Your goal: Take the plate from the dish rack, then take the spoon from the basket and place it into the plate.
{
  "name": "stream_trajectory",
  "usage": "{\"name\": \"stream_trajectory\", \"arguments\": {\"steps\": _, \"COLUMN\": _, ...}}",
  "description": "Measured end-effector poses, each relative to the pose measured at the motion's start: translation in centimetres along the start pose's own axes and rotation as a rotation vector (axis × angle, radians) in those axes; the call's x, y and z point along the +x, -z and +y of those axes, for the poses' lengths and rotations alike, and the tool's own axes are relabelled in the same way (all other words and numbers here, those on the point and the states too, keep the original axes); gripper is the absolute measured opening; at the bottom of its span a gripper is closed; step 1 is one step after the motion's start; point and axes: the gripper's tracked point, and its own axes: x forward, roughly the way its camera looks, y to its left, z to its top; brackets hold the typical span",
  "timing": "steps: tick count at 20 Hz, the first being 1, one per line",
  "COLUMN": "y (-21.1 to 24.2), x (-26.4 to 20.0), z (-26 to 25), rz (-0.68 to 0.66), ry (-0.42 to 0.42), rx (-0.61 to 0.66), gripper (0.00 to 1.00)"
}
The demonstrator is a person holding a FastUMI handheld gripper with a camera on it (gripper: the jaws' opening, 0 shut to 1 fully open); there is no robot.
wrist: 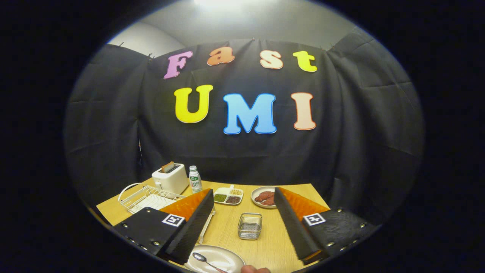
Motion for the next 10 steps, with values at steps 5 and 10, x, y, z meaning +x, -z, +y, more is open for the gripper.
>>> {"name": "stream_trajectory", "arguments": {"steps": 5, "y": 0.0, "x": 0.6, "z": -2.1, "rz": -0.049, "ry": 0.037, "rx": 0.039, "gripper": 0.95}}
{"name": "stream_trajectory", "arguments": {"steps": 10, "y": 0.4, "x": 1.3, "z": -3.5, "rz": -0.047, "ry": 0.033, "rx": 0.041, "gripper": 0.96}}
